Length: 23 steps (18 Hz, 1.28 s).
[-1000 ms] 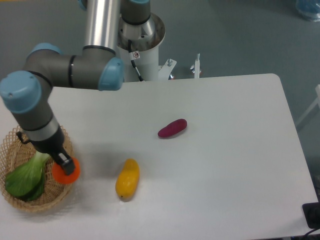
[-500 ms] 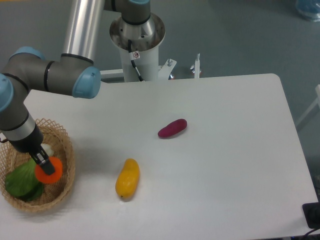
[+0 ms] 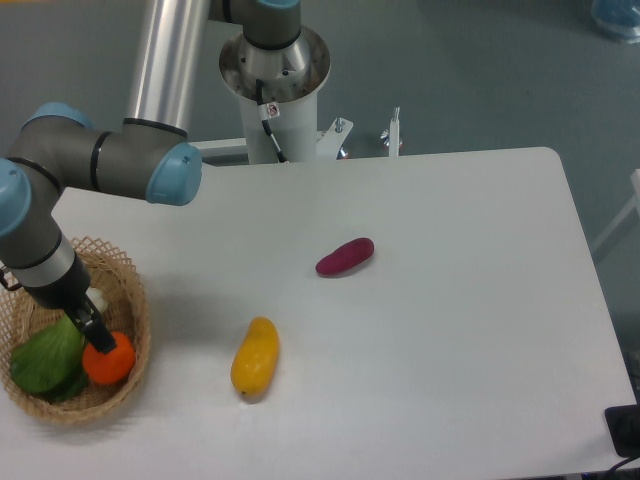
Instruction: Place the orange in the basket
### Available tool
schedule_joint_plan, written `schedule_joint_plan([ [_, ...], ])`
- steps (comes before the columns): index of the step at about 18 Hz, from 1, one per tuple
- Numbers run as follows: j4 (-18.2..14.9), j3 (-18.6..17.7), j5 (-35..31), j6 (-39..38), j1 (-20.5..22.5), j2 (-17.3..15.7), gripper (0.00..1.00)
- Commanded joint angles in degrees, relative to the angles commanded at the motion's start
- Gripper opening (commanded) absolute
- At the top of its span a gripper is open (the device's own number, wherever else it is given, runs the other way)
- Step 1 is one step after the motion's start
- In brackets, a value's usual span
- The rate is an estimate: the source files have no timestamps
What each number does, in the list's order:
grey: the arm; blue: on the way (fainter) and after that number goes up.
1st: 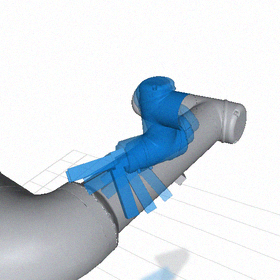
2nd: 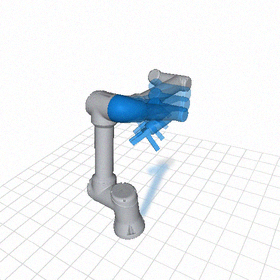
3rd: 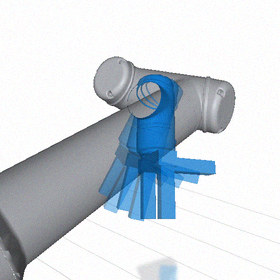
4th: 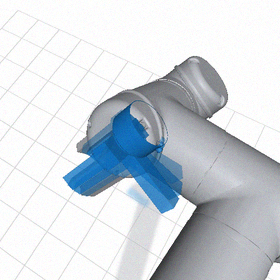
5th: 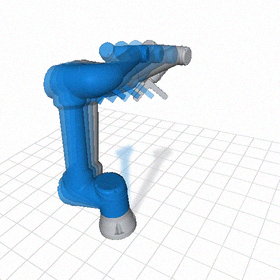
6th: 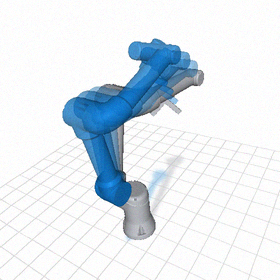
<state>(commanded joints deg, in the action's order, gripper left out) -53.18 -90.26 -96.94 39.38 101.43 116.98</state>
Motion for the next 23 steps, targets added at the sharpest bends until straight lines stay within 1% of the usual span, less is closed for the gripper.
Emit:
schedule_joint_plan([
  [2, 2.1, 0.0, -0.3, -0.4, 0.9, -0.1, 1.00],
  [3, 2.6, 0.0, -0.4, -0.4, 2.0, -0.1, 1.00],
  [4, 2.6, -0.3, -0.4, -0.4, 4.6, -0.6, 1.00],
  [5, 2.6, -0.3, -0.4, -0.4, 6.2, -1.3, 1.00],
  [15, 3.3, -2.0, -0.6, 0.9, 23.3, -2.8, 1.00],
  [18, 3.6, -1.0, -0.2, 4.9, 28.3, -3.1, 1.00],
  [23, 3.5, -1.4, 3.4, 10.3, 35.0, -4.1, 1.00],
])
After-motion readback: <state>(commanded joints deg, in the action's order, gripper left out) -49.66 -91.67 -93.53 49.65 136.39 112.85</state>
